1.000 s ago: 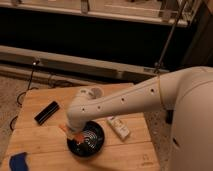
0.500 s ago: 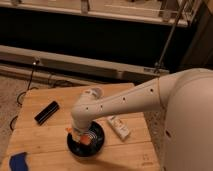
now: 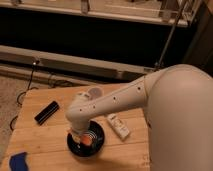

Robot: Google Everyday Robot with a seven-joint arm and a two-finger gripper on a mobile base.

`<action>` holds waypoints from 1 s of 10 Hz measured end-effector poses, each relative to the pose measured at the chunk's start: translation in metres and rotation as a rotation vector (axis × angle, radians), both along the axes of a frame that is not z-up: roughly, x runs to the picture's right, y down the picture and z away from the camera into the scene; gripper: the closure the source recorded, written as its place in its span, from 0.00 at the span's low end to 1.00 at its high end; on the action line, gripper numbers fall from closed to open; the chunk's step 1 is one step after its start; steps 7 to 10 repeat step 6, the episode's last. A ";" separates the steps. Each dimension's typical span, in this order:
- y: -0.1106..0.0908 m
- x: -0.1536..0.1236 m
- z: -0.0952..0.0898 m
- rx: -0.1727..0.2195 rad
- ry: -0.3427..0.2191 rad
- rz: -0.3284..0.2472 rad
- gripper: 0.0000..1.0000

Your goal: Place the pepper in the ceramic bowl

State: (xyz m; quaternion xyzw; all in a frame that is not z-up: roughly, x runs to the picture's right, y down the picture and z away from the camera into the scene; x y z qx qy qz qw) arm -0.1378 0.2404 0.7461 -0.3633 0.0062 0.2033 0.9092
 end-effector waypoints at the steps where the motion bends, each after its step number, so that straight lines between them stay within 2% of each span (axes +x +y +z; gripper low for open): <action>1: 0.002 0.003 0.003 0.000 0.011 0.002 0.20; 3: 0.003 0.004 0.008 0.018 0.009 0.030 0.20; 6: -0.005 0.003 0.005 0.060 0.000 0.055 0.20; 10: -0.005 0.003 0.005 0.060 0.000 0.055 0.20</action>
